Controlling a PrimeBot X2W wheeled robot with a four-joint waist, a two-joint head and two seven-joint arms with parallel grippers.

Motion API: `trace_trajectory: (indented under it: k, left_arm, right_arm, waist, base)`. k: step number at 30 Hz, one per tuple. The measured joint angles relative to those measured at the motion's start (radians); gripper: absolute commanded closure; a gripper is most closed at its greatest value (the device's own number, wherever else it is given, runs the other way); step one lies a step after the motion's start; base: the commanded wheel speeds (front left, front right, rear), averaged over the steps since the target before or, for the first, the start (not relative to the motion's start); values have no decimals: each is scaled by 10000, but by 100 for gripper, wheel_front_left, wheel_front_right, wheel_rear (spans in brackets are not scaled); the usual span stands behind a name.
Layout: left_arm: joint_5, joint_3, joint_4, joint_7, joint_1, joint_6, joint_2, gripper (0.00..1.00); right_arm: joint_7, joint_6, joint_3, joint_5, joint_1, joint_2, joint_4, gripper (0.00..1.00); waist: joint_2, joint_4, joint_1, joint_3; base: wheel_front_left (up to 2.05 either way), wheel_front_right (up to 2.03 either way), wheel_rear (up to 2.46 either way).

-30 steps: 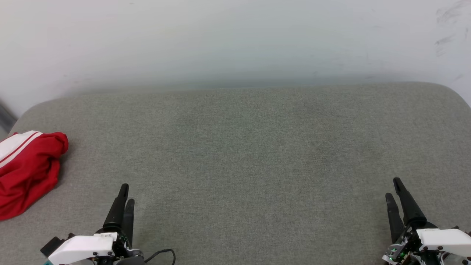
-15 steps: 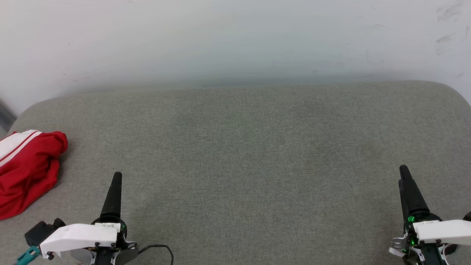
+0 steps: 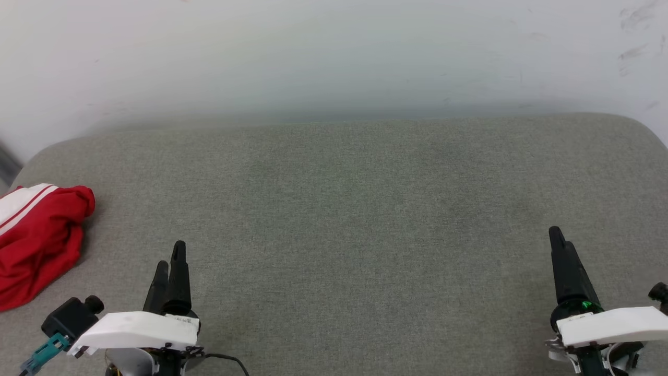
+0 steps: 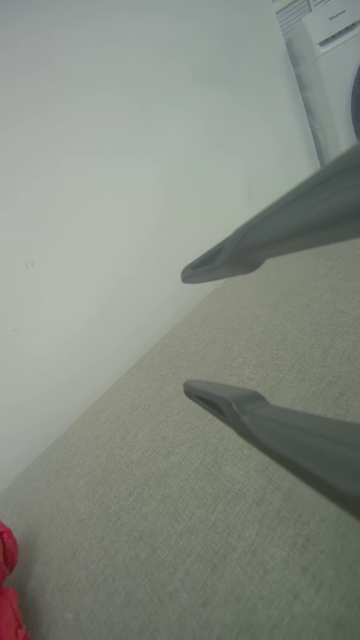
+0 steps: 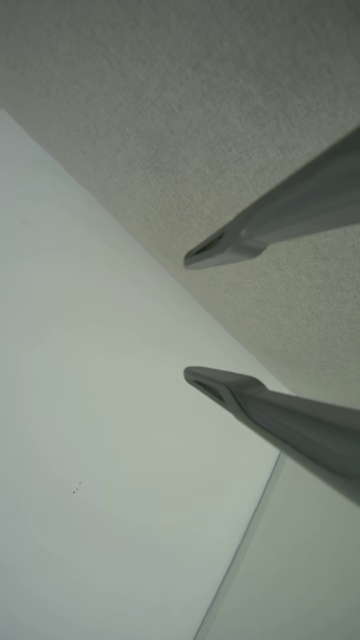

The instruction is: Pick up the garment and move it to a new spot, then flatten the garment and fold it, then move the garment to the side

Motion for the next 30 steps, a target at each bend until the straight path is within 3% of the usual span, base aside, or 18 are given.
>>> trace_trajectory:
  k: [13, 30]
  left_arm:
    - [2299, -464, -178, -428, 248, 581, 196, 0]
    - [4172, -1074, -426, -917, 549, 1087, 443, 0]
  right_arm:
    - [-422, 0, 282, -2297, 172, 0, -169, 0]
    - [-920, 2, 412, -4514, 399, 0, -268, 0]
  waist:
    - [0, 22, 0, 31]
    - [0, 49, 0, -34]
  base:
    - [0, 0, 0]
    - [0, 0, 0]
